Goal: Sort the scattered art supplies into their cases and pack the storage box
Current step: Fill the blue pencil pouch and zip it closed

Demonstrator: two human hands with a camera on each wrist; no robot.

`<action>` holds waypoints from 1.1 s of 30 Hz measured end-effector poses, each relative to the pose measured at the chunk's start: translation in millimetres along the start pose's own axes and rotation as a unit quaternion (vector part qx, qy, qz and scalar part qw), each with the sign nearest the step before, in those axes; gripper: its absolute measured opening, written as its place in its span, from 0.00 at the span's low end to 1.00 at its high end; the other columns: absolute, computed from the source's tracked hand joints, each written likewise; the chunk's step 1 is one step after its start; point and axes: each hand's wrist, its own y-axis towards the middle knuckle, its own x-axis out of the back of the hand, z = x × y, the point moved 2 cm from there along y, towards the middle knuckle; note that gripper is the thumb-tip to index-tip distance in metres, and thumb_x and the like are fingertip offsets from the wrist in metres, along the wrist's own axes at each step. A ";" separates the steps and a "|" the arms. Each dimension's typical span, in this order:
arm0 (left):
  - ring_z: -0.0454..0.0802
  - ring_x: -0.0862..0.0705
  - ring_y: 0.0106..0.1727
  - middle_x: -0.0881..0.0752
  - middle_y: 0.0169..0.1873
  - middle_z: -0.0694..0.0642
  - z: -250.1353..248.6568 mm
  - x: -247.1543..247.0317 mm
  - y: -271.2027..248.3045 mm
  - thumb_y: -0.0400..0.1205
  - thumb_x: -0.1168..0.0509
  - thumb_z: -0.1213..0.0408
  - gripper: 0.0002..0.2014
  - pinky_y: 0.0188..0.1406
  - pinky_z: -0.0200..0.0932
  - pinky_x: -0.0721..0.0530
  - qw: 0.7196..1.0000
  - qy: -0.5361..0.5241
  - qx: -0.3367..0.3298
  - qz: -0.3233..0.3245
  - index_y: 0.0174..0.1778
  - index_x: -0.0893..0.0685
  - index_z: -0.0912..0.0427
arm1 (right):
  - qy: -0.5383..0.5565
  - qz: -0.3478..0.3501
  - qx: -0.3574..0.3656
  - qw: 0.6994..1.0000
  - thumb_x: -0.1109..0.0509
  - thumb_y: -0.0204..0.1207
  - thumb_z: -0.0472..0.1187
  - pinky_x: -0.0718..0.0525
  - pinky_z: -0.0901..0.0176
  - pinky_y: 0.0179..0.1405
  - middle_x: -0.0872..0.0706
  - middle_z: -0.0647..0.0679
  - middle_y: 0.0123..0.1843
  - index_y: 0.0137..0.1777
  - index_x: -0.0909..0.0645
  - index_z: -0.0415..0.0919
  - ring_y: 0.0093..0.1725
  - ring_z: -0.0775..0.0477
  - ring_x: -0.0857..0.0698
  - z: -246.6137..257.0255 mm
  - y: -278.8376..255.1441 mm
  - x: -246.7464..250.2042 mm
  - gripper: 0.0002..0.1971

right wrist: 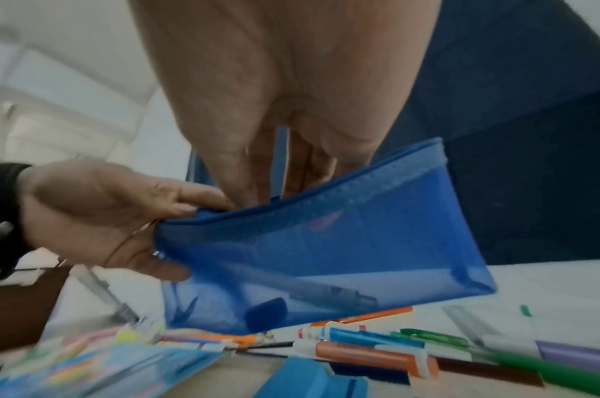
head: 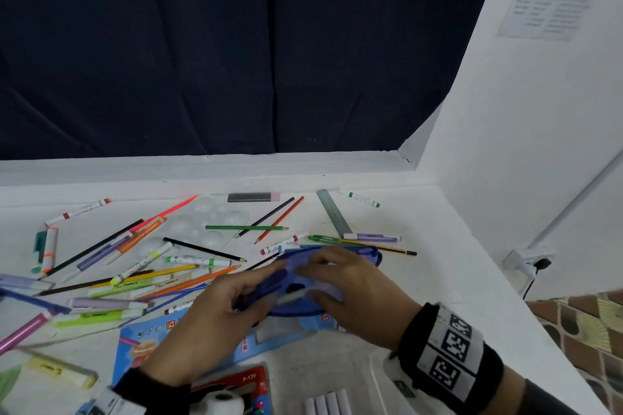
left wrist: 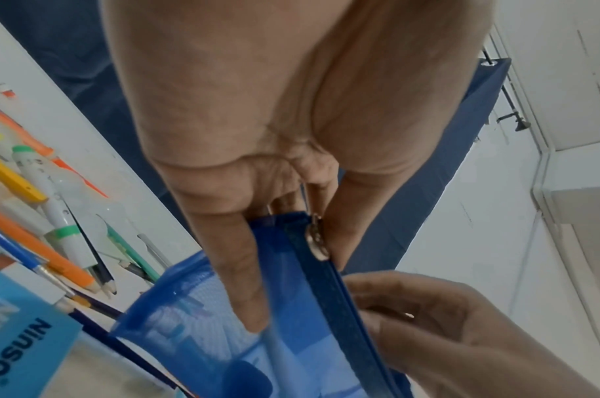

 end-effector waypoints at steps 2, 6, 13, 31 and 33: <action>0.34 0.13 0.61 0.11 0.56 0.32 0.4 0.7 1.6 0.85 0.34 0.71 0.23 0.60 0.38 0.15 1.000 -0.006 0.004 -0.003 0.68 0.18 0.38 | 0.052 -0.090 -0.023 0.994 0.30 0.81 0.38 0.20 0.72 0.52 0.13 0.54 0.52 0.58 0.13 0.46 0.50 0.60 0.17 -3.8 2.7 15.4 0.09; 0.28 0.16 0.62 0.13 0.58 0.28 5.2 6.0 6.0 0.84 0.33 0.70 0.23 0.55 0.24 0.20 1.000 -0.004 -0.003 -0.018 0.69 0.18 0.39 | 0.060 -0.274 -0.135 0.950 0.29 0.75 0.27 0.24 0.77 0.38 0.12 0.54 0.43 0.45 0.12 0.42 0.41 0.57 0.15 -57.2 -1.1 43.7 0.09; 0.37 0.14 0.63 0.10 0.59 0.37 7.0 7.2 16.5 0.85 0.34 0.70 0.22 0.57 0.35 0.16 0.999 -0.040 0.014 -0.018 0.68 0.16 0.38 | -0.119 0.005 -0.334 0.935 0.31 0.78 0.37 0.20 0.54 0.51 0.18 0.47 0.54 0.58 0.17 0.45 0.54 0.40 0.17 -166.0 -35.0 20.9 0.10; 0.43 0.12 0.63 0.10 0.60 0.42 7.9 -2.3 30.4 0.84 0.35 0.73 0.21 0.60 0.43 0.12 0.996 -0.086 0.037 -0.010 0.68 0.14 0.45 | 0.066 -0.240 -0.406 0.879 0.40 0.85 0.36 0.18 0.63 0.31 0.13 0.48 0.34 0.43 0.23 0.43 0.32 0.49 0.13 -112.4 -69.1 33.7 0.09; 0.42 0.13 0.63 0.10 0.60 0.41 7.9 -5.3 29.3 0.84 0.34 0.73 0.20 0.60 0.42 0.12 0.996 -0.085 0.039 -0.003 0.68 0.15 0.46 | 0.114 -0.301 -0.384 0.866 0.42 0.87 0.37 0.23 0.73 0.31 0.12 0.48 0.35 0.47 0.23 0.44 0.31 0.54 0.14 -94.7 -69.1 35.6 0.08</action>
